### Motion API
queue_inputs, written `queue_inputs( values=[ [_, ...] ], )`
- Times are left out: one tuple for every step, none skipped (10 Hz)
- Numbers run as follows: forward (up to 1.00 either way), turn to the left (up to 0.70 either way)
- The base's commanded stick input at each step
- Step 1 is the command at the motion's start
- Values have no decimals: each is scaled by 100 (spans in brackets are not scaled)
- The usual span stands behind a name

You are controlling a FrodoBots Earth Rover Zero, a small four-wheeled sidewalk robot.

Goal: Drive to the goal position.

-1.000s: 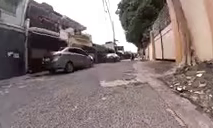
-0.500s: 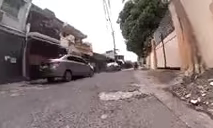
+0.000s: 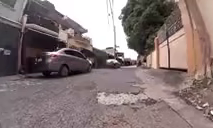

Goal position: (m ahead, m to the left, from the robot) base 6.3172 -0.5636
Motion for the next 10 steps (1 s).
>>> queue_inputs(
  values=[
    [70, 1],
    [70, 1],
    [70, 1],
    [70, 1],
    [70, 1],
    [70, 1],
    [70, 1],
    [70, 1],
    [70, 1],
    [70, 1]
  ],
)
